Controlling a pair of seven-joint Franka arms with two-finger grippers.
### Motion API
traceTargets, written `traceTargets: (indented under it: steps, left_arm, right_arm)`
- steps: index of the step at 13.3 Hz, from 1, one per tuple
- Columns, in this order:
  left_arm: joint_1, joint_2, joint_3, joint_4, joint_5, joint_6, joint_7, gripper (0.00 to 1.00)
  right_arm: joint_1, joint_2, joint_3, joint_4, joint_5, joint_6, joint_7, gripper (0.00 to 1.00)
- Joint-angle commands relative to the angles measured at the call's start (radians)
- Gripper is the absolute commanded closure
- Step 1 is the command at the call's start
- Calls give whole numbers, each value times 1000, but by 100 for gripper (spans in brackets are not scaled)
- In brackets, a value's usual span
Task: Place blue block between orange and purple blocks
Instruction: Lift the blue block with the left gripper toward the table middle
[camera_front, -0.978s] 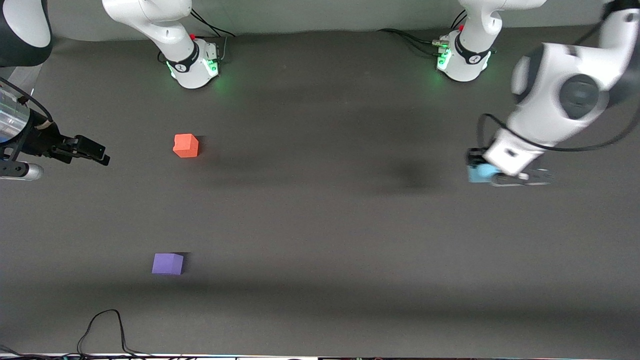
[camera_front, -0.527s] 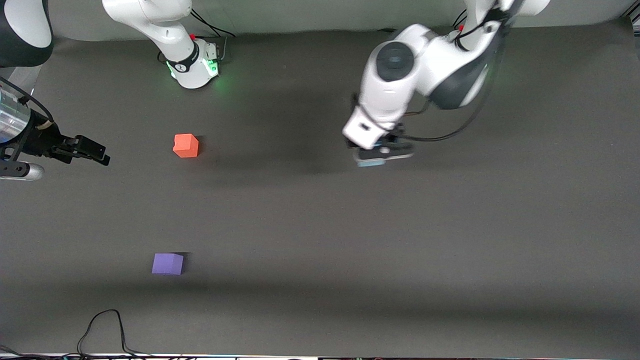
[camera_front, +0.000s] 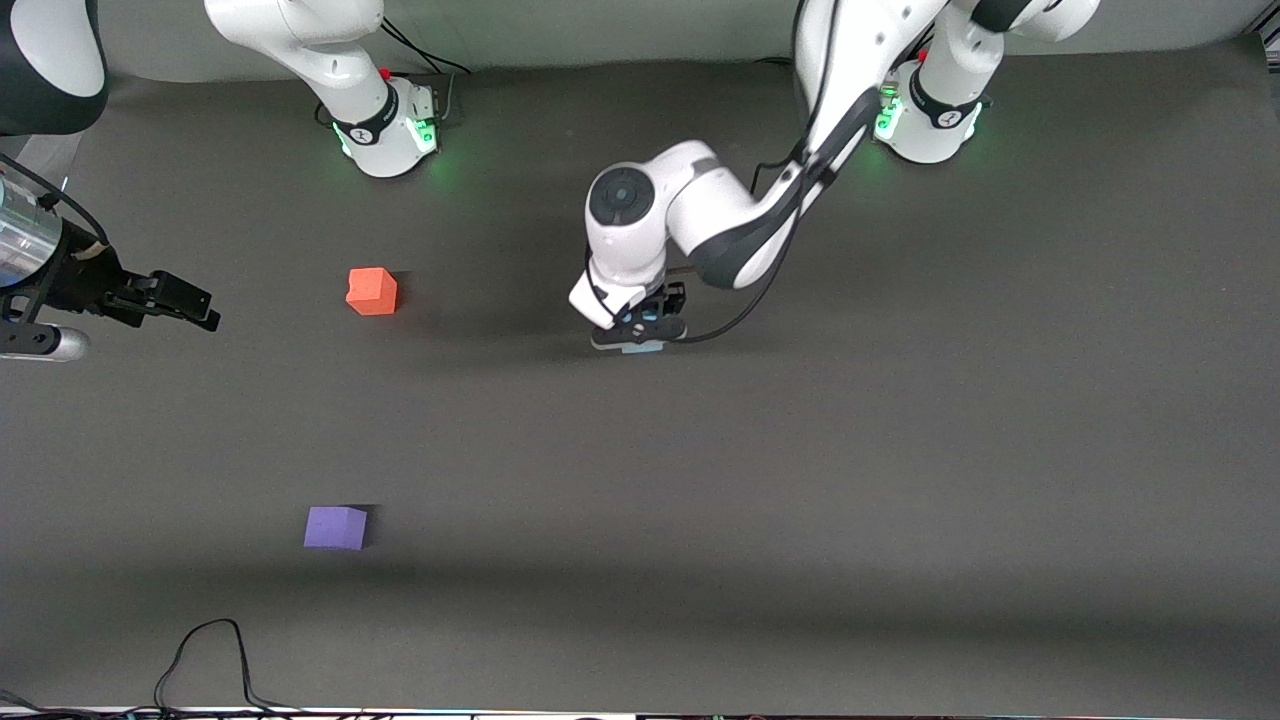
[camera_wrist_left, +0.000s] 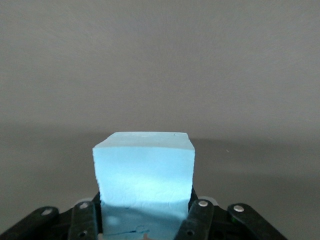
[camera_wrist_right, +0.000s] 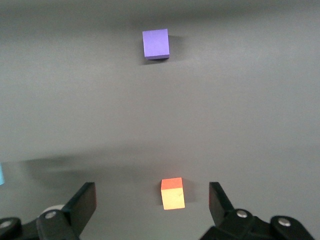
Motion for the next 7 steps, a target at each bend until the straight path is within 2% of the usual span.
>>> traceTargets:
  steps: [1, 3, 5, 7]
  left_arm:
    - [-28, 55, 17, 47, 54, 29, -47, 65]
    - [-28, 75, 29, 47, 56, 66, -45, 65]
    - [-27, 98, 35, 46, 59, 82, -36, 57]
    - [-27, 110, 37, 44, 70, 103, -36, 54]
  right_arm:
    - [7, -5, -5, -2, -19, -6, -11, 0]
    - [7, -5, -5, -3, -19, -7, -11, 0]
    - [7, -5, -5, -8, -19, -7, -7, 0]
    - [7, -2, -5, -6, -16, -7, -1, 0]
